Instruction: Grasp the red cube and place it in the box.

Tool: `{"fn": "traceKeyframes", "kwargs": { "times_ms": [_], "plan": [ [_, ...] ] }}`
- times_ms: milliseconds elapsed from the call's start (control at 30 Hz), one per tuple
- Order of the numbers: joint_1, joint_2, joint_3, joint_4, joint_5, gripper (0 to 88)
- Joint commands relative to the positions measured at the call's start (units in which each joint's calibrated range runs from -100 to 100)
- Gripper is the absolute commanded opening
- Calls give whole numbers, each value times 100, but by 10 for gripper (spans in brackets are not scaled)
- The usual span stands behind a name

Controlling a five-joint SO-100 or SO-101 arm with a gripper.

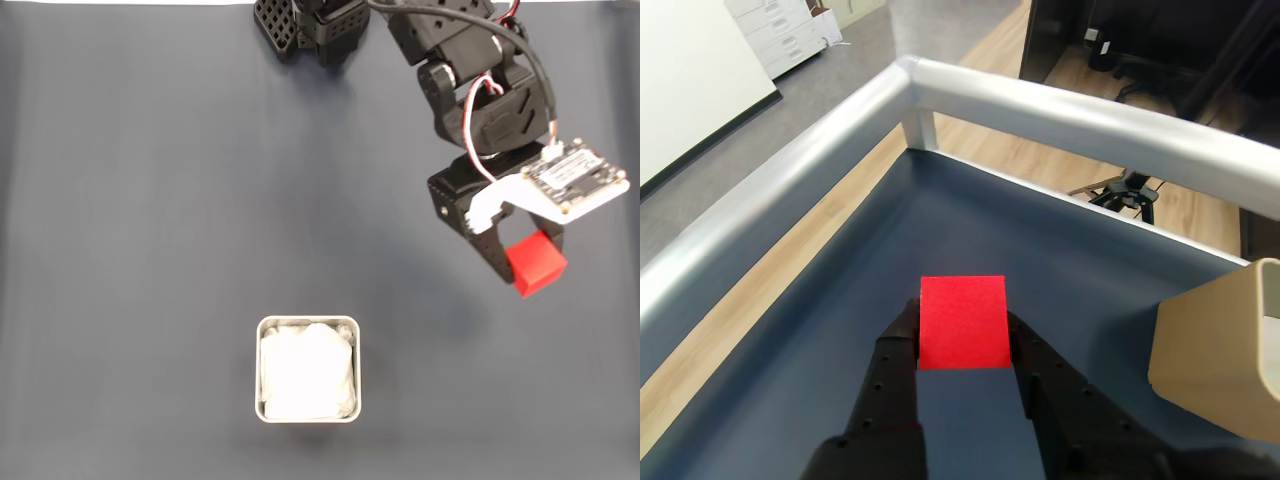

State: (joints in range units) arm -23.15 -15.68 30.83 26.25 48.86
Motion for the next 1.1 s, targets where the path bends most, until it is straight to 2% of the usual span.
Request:
{"fn": "traceKeyframes", "kwargs": {
  "times_ms": [0, 1067],
  "plan": [
    [290, -322, -337, 22, -39, 101],
    [1832, -235, -802, -35, -93, 96]
  ]
}}
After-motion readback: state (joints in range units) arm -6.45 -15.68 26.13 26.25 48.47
